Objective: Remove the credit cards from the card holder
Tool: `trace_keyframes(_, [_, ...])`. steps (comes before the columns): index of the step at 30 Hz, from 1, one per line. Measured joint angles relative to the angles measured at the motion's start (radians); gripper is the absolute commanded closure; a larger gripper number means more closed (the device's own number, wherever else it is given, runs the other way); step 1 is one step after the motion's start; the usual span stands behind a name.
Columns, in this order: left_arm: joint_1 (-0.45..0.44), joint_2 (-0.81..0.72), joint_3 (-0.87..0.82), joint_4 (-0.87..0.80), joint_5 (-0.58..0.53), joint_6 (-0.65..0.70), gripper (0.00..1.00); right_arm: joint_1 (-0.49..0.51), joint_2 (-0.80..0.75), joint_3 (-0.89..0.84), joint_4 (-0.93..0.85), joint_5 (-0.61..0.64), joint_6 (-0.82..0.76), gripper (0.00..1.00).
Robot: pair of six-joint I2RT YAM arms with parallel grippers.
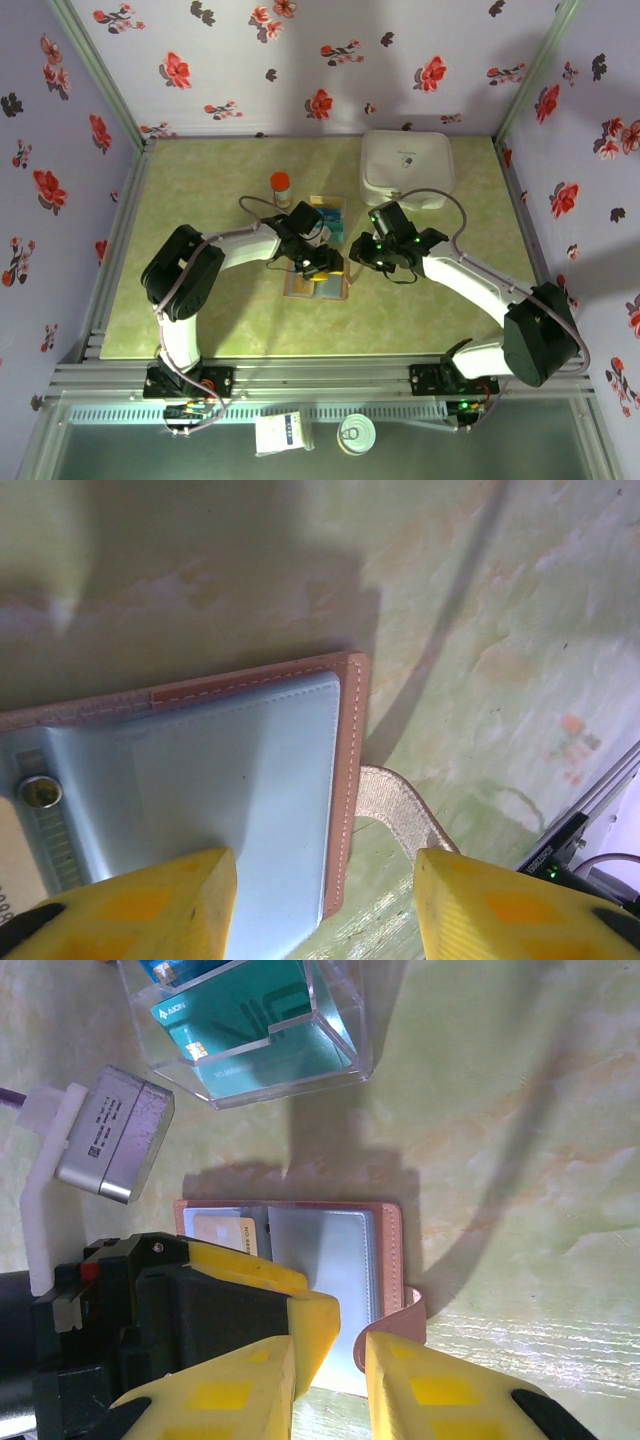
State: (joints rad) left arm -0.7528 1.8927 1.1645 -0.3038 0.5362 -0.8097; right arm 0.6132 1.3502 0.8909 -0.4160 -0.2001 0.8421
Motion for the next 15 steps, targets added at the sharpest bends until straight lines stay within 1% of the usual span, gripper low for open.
trace_keyframes(8, [0.017,-0.021,0.004,-0.011,-0.002,0.001,0.49,0.000,0.017,0.000,0.040,-0.034,0.013,0.74])
trace_keyframes(15, [0.098,-0.134,-0.066,-0.010,-0.008,0.008,0.57,0.023,0.091,0.008,0.072,-0.064,0.027,0.74])
